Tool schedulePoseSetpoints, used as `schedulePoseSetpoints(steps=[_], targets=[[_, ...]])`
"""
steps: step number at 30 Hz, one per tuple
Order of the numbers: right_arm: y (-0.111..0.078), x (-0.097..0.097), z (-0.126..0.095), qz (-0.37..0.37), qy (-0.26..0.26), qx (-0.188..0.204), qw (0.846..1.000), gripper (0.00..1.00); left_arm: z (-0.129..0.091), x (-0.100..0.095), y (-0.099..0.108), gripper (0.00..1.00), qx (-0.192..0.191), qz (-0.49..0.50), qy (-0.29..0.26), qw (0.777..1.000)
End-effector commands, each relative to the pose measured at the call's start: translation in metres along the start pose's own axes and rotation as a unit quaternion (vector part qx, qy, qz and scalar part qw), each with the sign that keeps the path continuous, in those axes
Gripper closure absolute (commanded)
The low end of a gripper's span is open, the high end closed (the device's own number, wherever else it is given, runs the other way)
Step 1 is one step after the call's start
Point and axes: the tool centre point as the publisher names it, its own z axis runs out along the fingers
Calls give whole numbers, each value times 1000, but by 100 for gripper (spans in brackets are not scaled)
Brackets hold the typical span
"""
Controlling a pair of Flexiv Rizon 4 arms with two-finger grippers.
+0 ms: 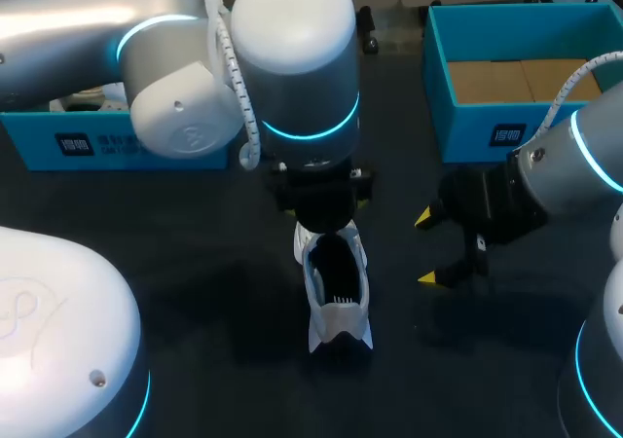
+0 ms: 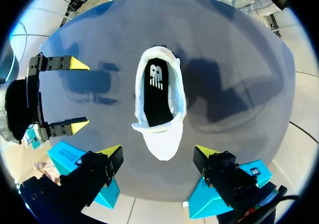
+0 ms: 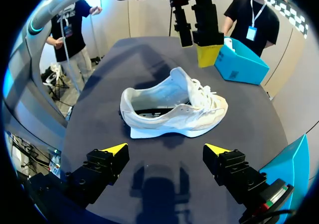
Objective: Take the shoe out of the shoebox, open the shoe tongue, remove and reinsert the insole, then place the shoe into the shoebox
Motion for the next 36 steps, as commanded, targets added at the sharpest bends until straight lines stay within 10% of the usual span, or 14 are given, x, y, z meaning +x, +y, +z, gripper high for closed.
schedulePoseSetpoints(steps=[1, 36], targets=[[-1, 2, 0, -1, -2, 0, 1000, 0, 14, -5, 2, 37, 6, 5, 6, 1000], [-1, 2, 0, -1, -2, 0, 1000, 0, 66, 11, -5, 52, 62, 38, 43, 996]])
